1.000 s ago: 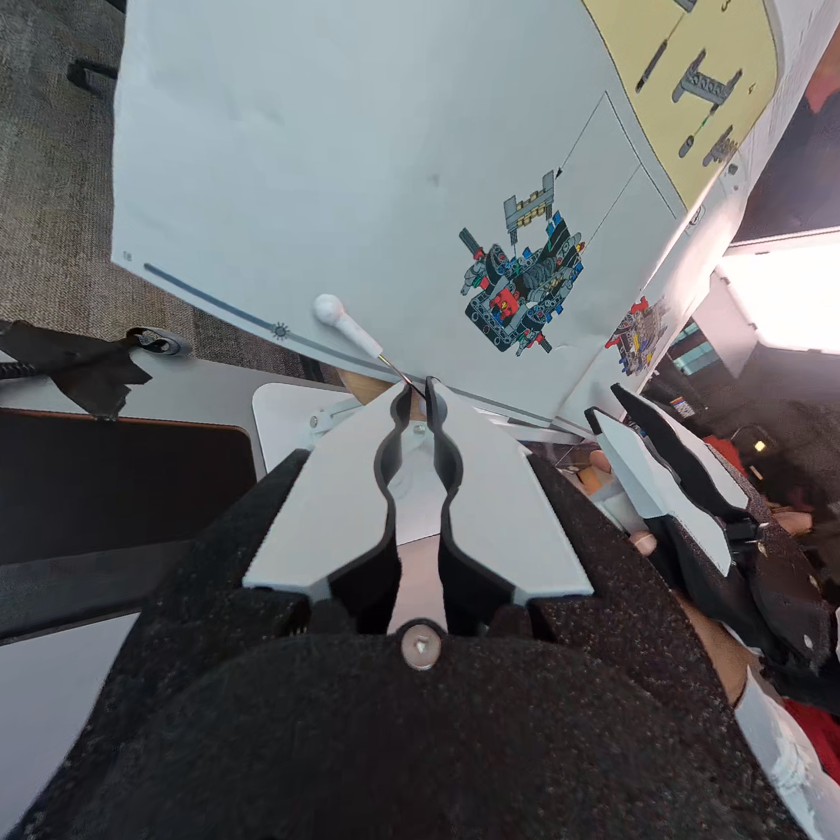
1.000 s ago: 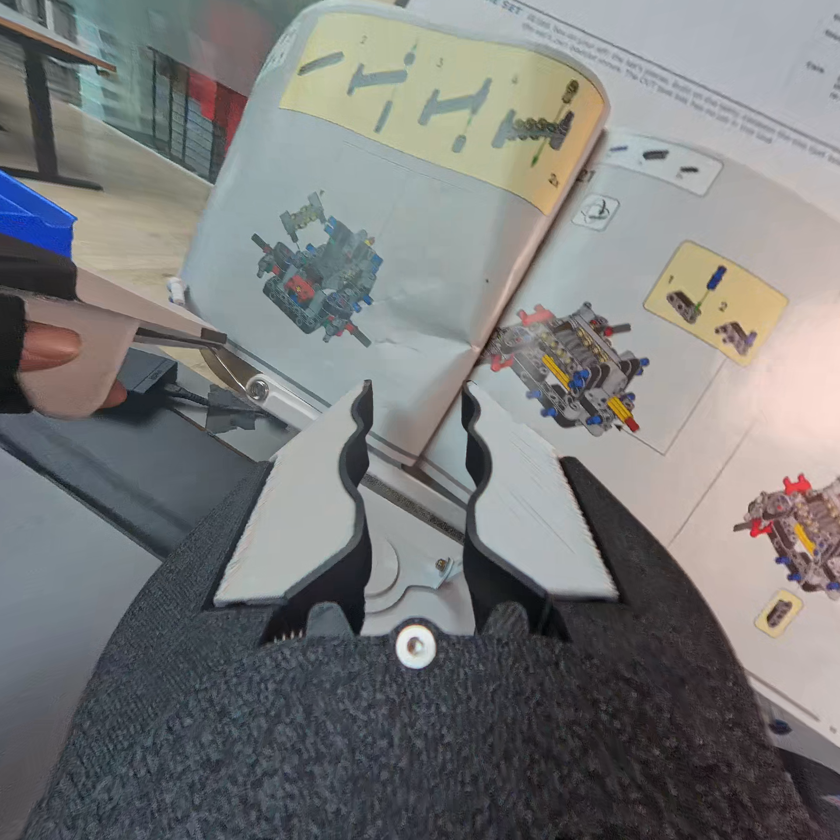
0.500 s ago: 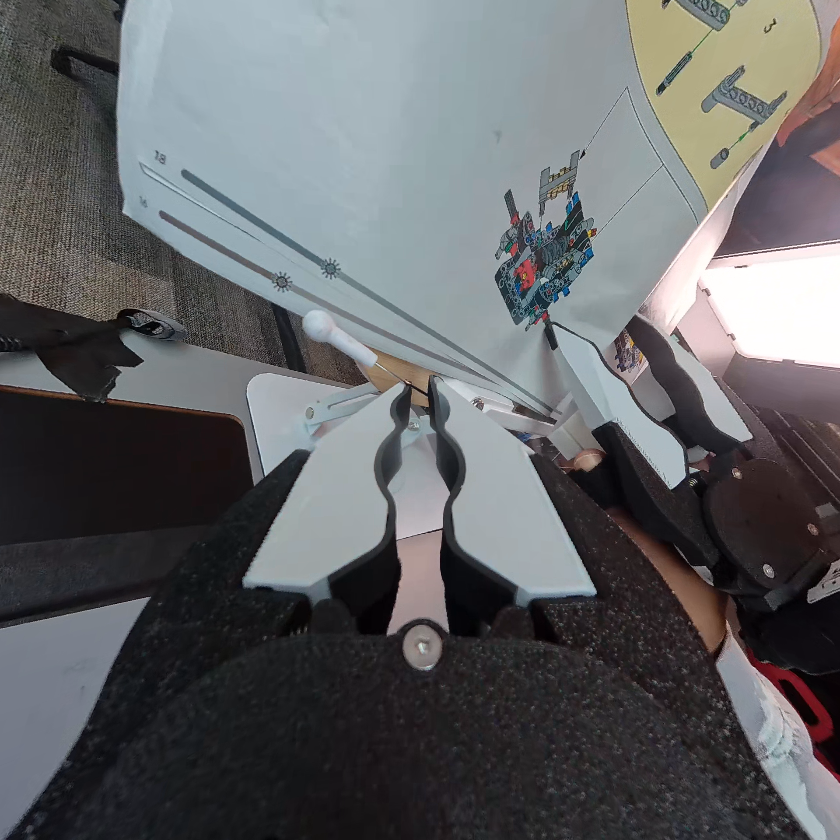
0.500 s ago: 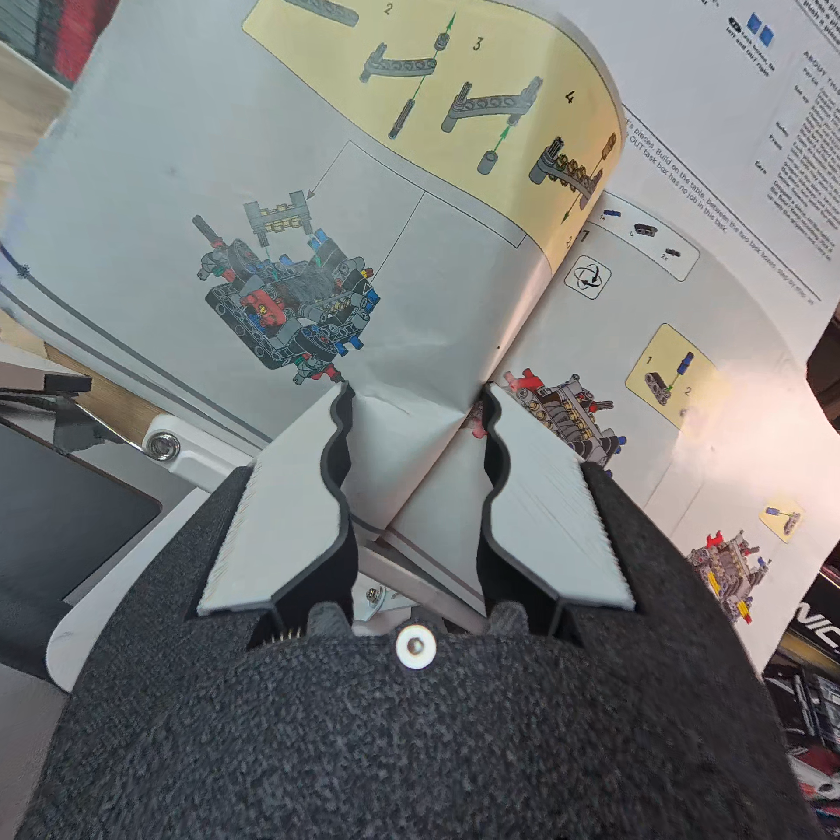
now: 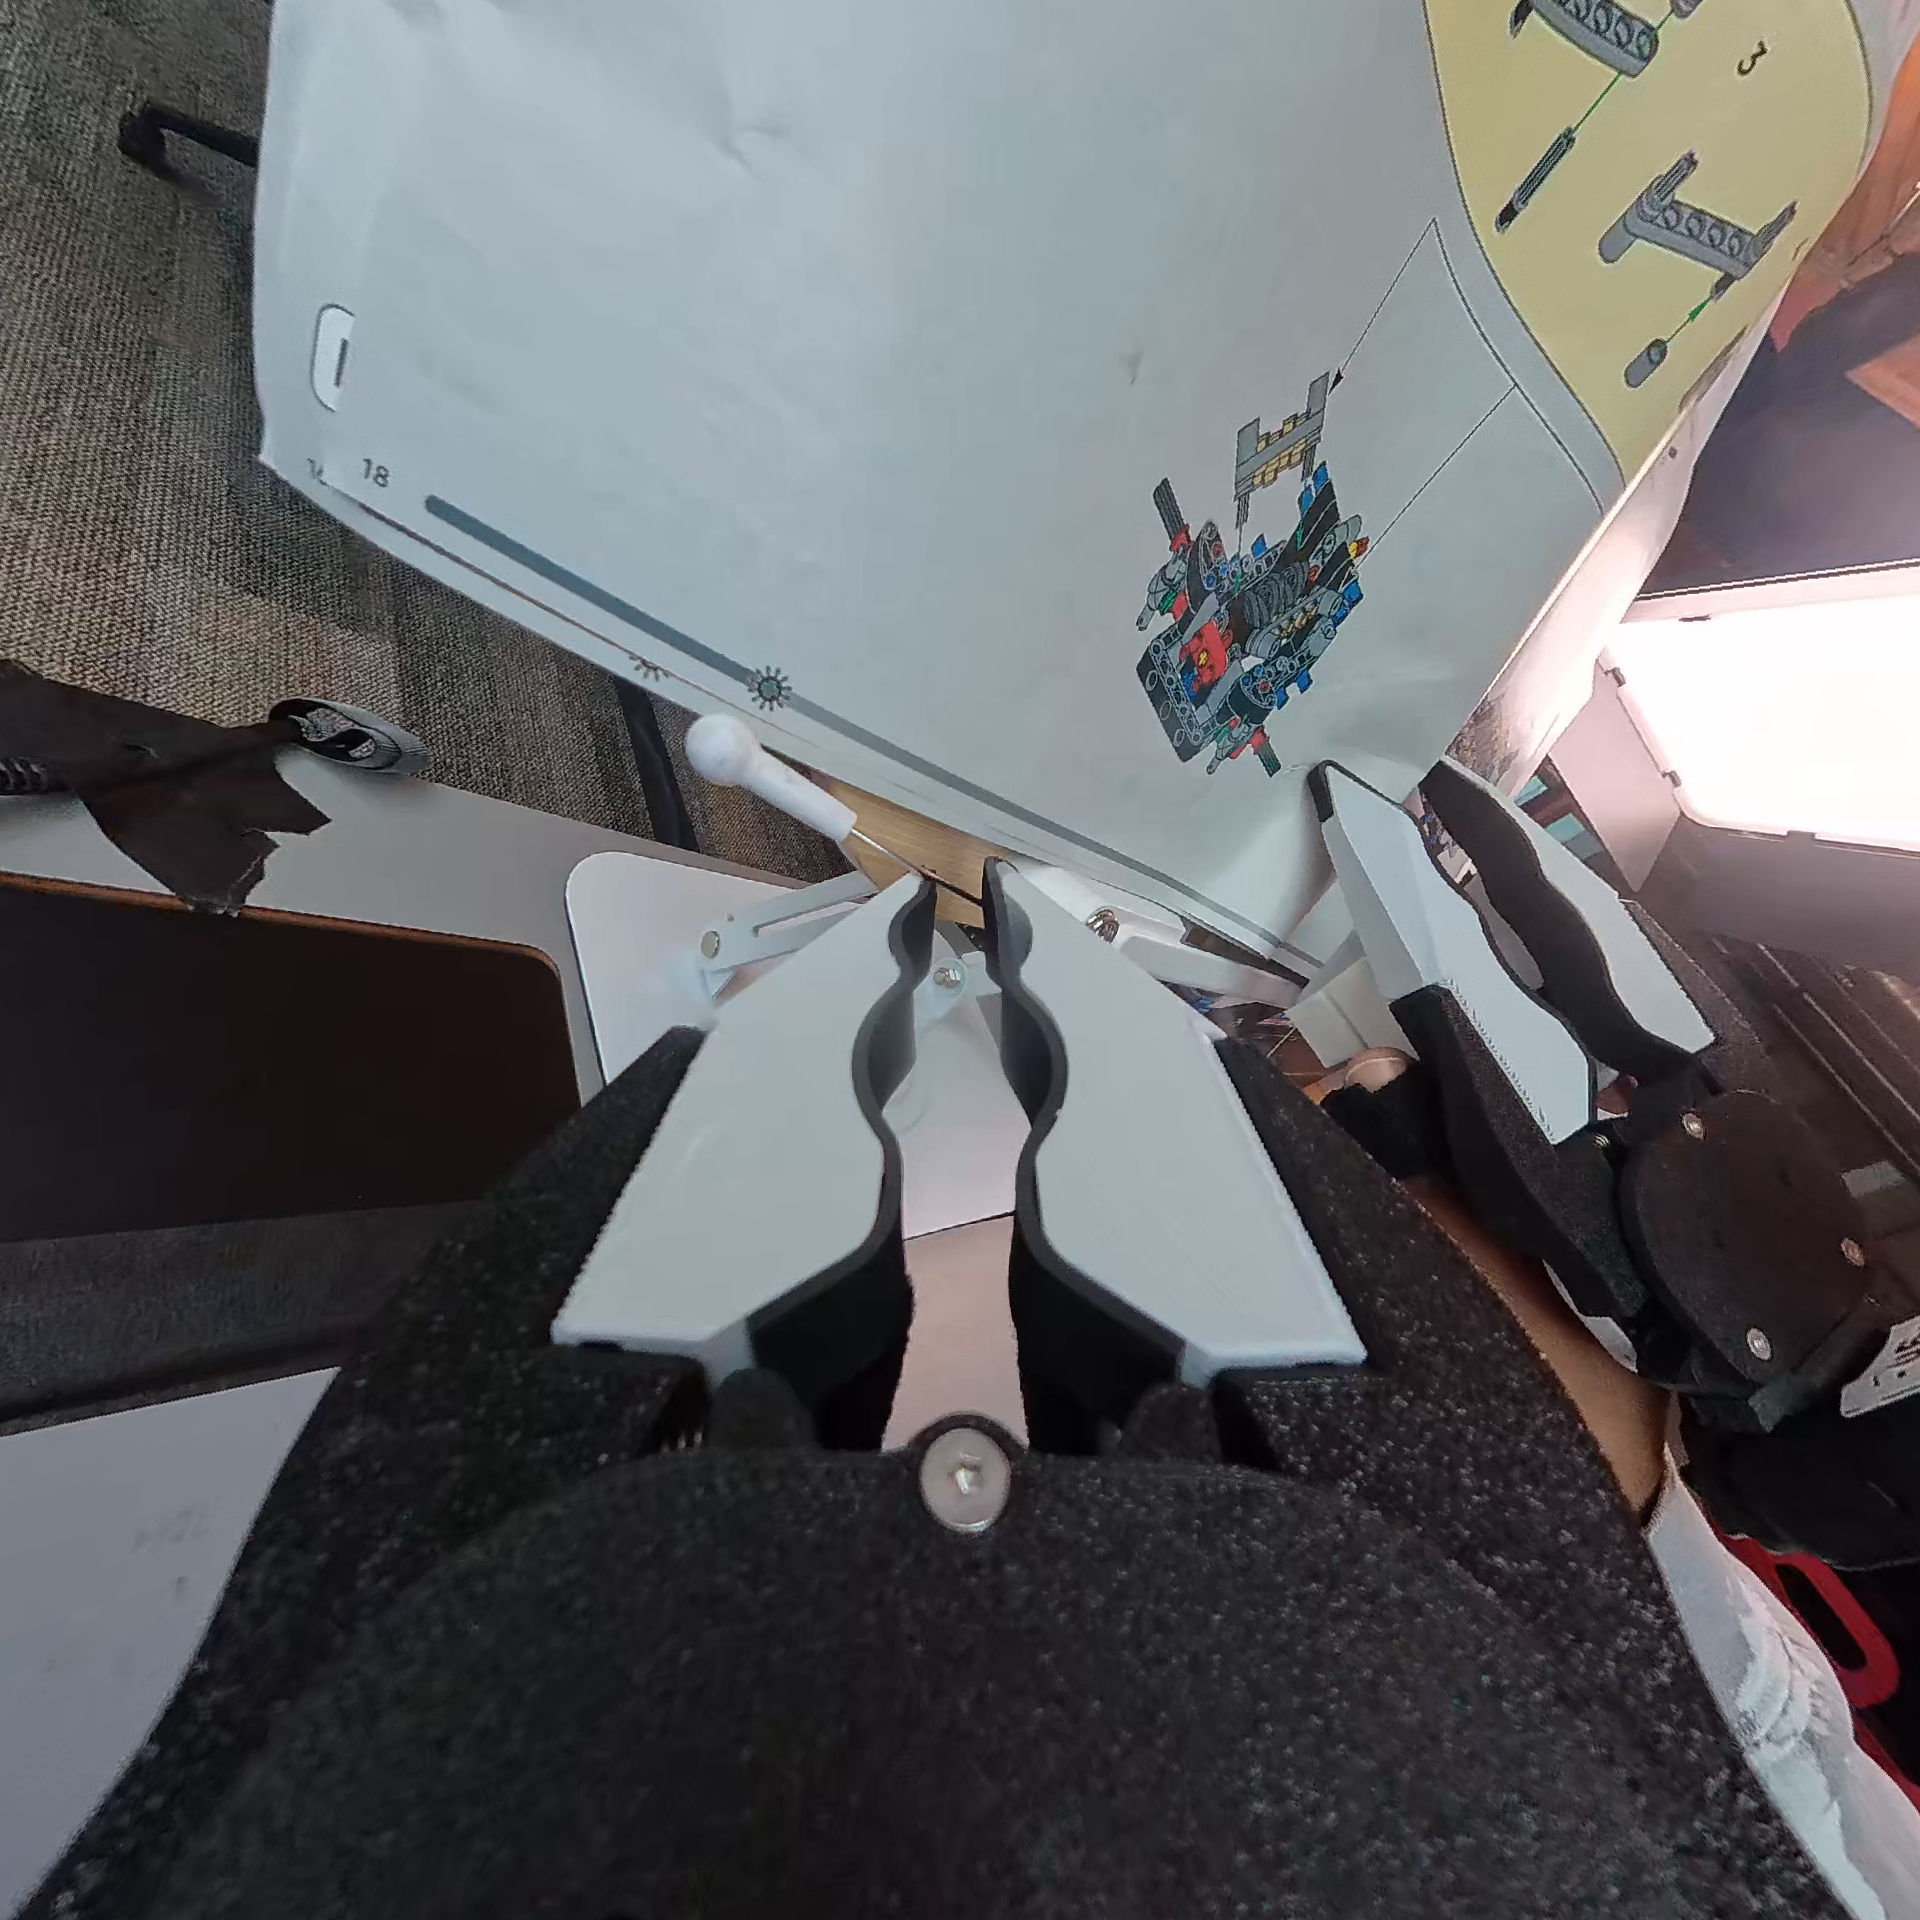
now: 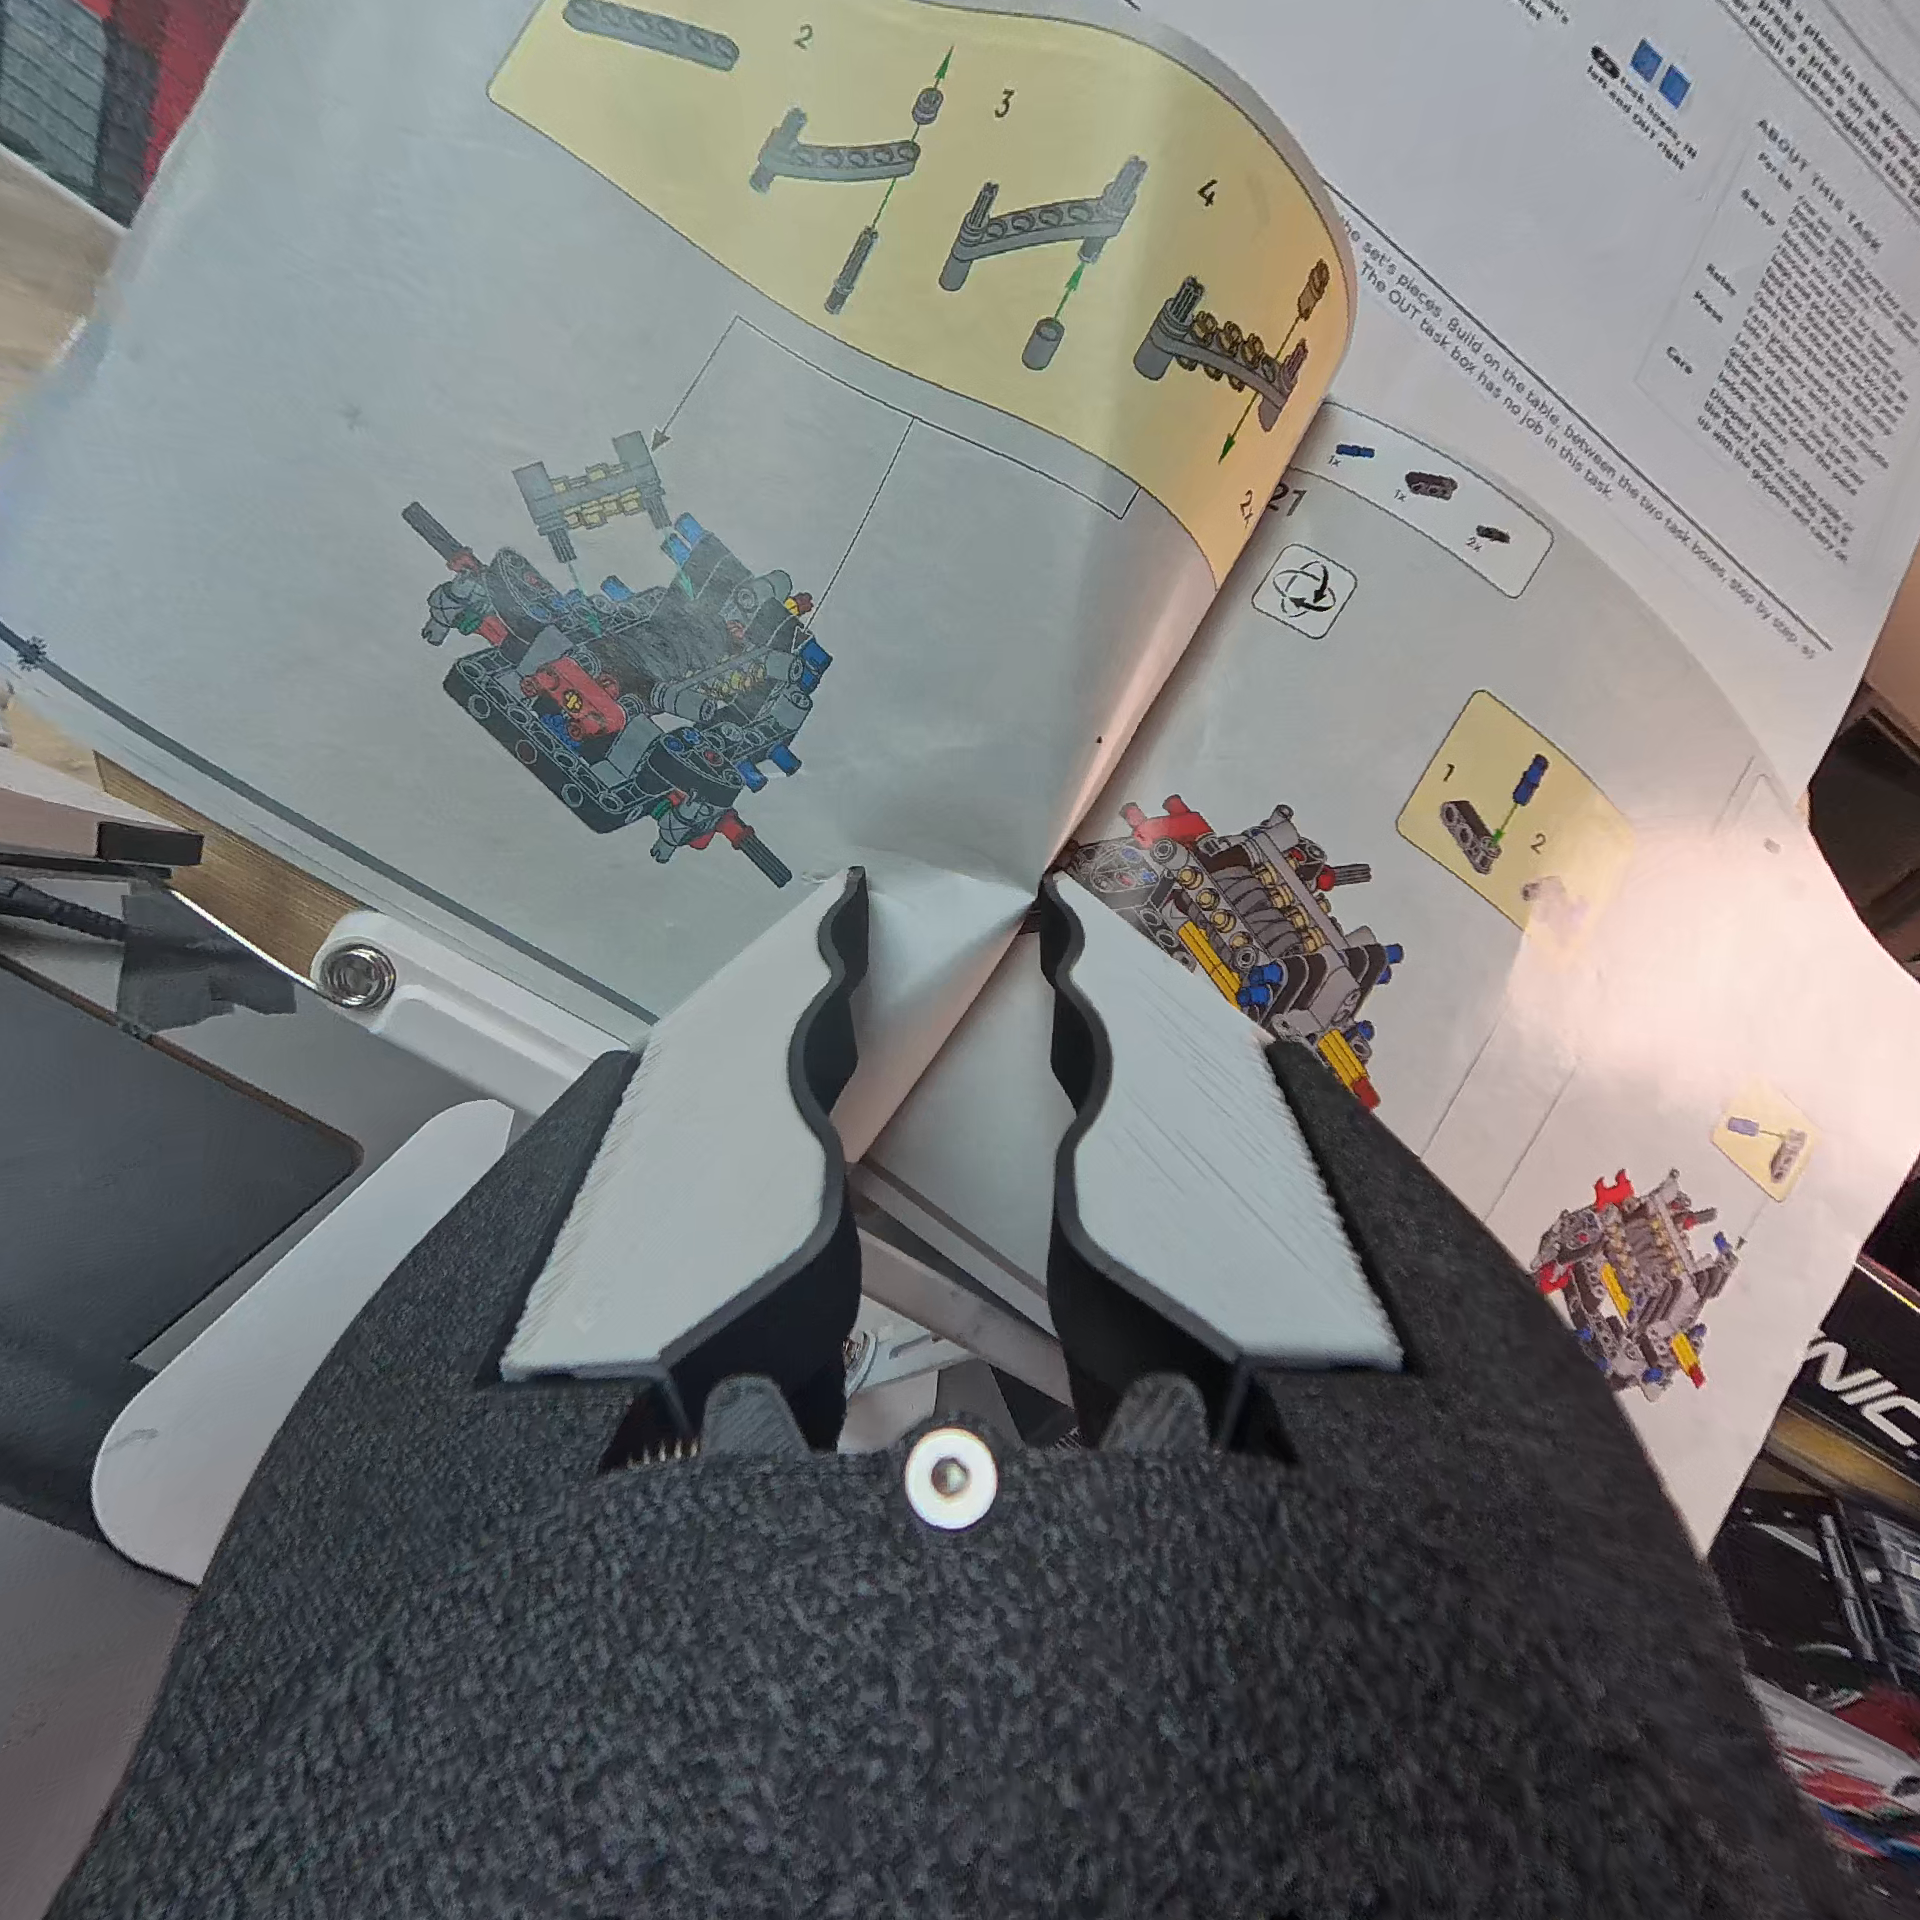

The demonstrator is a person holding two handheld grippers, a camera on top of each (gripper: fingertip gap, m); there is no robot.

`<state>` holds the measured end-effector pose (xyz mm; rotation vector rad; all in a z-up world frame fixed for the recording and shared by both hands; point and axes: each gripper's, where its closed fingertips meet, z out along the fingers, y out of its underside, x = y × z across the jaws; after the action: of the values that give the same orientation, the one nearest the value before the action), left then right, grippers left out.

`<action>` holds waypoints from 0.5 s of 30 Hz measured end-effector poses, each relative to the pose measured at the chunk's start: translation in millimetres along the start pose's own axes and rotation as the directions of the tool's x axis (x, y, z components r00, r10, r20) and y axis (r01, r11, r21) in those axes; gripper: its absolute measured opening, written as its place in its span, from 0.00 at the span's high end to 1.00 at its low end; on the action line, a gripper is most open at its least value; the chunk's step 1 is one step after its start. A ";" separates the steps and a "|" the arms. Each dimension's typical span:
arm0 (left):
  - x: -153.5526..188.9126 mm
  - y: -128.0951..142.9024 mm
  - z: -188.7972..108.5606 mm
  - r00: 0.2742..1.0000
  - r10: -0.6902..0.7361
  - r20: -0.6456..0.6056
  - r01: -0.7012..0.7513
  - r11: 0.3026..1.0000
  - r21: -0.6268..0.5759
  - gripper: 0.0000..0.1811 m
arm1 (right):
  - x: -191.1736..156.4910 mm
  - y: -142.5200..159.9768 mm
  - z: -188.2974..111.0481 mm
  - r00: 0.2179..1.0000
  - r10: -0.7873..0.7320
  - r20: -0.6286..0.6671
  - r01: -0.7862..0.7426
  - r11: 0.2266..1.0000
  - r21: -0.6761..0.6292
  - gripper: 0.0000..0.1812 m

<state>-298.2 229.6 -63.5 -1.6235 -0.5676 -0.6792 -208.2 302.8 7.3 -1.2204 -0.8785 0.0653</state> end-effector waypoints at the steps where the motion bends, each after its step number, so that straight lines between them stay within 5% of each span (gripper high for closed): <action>1: -0.1 0.1 0.0 1.000 -0.001 -0.001 0.001 1.000 0.000 0.95 | 0.4 0.1 -0.3 1.000 0.004 0.000 -0.004 1.000 0.003 0.83; 15: 0.5 -1.3 0.3 1.000 0.015 -0.004 -0.015 1.000 0.006 0.95 | 5.5 2.1 -5.1 0.998 0.069 0.012 -0.069 0.997 0.032 0.90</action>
<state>-298.7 230.1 -62.3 -1.6189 -0.5533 -0.6691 -200.5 302.2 8.2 -1.2208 -0.8418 0.1411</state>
